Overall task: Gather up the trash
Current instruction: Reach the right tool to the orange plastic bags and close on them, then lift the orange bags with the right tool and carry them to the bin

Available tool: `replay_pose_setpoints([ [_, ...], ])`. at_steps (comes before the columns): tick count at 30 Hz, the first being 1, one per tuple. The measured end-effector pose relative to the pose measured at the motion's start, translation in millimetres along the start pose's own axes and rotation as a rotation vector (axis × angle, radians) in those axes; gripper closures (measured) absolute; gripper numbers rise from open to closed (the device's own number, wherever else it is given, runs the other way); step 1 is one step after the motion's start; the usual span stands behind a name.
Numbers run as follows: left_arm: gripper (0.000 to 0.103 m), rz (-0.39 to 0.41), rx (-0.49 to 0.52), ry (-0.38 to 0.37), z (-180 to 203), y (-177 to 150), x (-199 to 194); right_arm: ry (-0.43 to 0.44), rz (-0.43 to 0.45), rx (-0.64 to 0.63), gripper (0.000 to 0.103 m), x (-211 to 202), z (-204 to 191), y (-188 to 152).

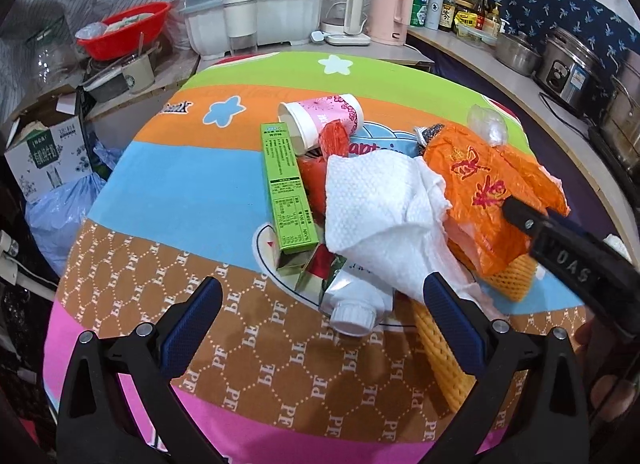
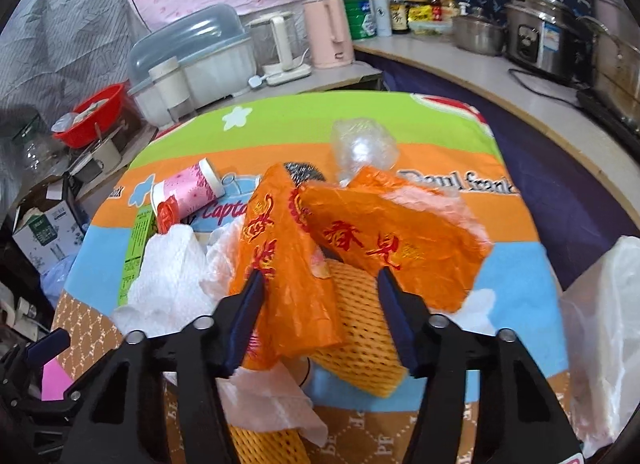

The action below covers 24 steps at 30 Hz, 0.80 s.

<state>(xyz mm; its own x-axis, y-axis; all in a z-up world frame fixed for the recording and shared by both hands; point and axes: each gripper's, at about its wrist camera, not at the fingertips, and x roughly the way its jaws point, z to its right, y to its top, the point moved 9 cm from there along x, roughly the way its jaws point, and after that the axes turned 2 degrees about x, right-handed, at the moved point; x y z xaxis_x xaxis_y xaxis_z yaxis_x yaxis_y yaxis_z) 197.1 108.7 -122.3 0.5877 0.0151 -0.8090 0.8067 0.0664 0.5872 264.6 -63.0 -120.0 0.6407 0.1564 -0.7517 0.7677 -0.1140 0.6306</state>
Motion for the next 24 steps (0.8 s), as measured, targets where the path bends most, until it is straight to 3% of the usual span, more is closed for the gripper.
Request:
replay_pose_setpoints([
  [5,0.007,-0.031,-0.024,-0.047,6.3,1.7,14.0,0.032,-0.002,-0.021,0.08,1.0,-3.7,-7.8],
  [13,0.011,0.006,-0.066,-0.103,18.1,21.1,20.1,0.06,0.06,-0.039,0.093,-37.5,-10.2,-6.4],
  [16,0.03,0.02,-0.047,-0.131,27.9,25.9,15.8,0.07,0.076,-0.041,0.093,-52.3,-10.8,-4.5],
  [18,0.052,0.013,-0.029,-0.145,33.7,25.1,14.3,0.071,0.094,-0.044,0.093,-63.5,-11.1,-2.3],
  [19,0.058,0.013,-0.026,-0.148,35.1,24.1,13.5,0.072,0.102,-0.042,0.093,-68.6,-10.7,-1.1],
  [21,0.09,0.011,-0.009,-0.153,38.2,21.8,9.7,0.074,0.118,-0.032,0.093,-80.1,-8.3,0.7],
  [24,0.1,0.03,0.015,-0.157,41.0,21.1,-1.2,0.063,0.148,-0.015,0.093,-98.7,0.4,0.7],
])
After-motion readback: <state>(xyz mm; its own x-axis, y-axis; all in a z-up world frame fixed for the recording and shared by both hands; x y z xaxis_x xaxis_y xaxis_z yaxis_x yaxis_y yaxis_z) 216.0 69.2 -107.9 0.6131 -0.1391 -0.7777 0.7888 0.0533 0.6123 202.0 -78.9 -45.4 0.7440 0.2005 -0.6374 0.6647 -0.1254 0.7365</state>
